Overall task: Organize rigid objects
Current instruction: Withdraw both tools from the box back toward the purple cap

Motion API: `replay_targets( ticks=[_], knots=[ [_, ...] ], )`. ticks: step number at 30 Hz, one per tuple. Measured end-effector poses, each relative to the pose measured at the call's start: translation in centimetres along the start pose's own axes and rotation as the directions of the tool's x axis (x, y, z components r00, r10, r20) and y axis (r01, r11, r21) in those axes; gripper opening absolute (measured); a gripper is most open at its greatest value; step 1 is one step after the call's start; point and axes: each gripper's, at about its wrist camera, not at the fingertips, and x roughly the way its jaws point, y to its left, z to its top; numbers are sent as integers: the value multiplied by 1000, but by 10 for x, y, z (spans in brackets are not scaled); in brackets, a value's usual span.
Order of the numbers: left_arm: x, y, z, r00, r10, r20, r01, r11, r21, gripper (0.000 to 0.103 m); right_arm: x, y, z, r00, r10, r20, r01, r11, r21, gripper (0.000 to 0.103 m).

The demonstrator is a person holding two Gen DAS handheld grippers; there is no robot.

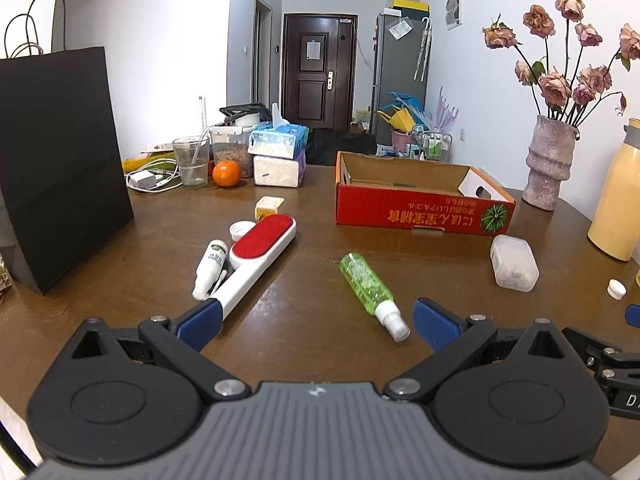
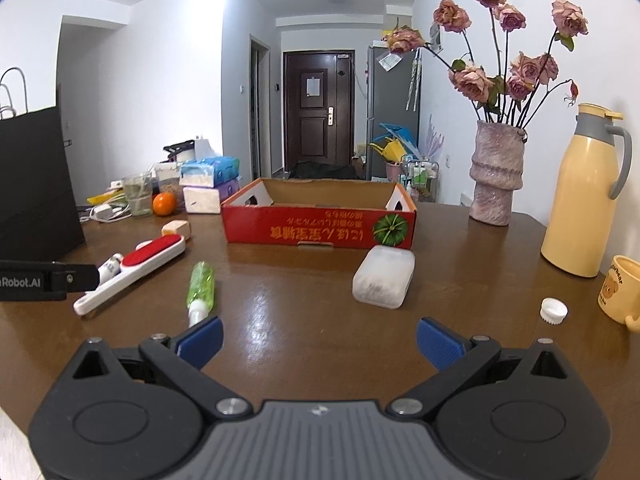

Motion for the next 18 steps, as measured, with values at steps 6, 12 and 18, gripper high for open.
replay_targets(
  ticks=[6,12,18],
  knots=[
    [-6,6,-15,1000,7,-19,-7,1000,-3,103,-4,9,-15,1000,12,-27,-12,1000,-3,103],
    [-9,10,-30,999,4,-36,-4,1000,3,103,-7,15,-30,998,12,-55,-13,1000,-6,103],
    [-12,16,-43,999,6,-40,-6,1000,1,103,-6,21,-44,996,15,-86,-16,1000,-14,103]
  ],
)
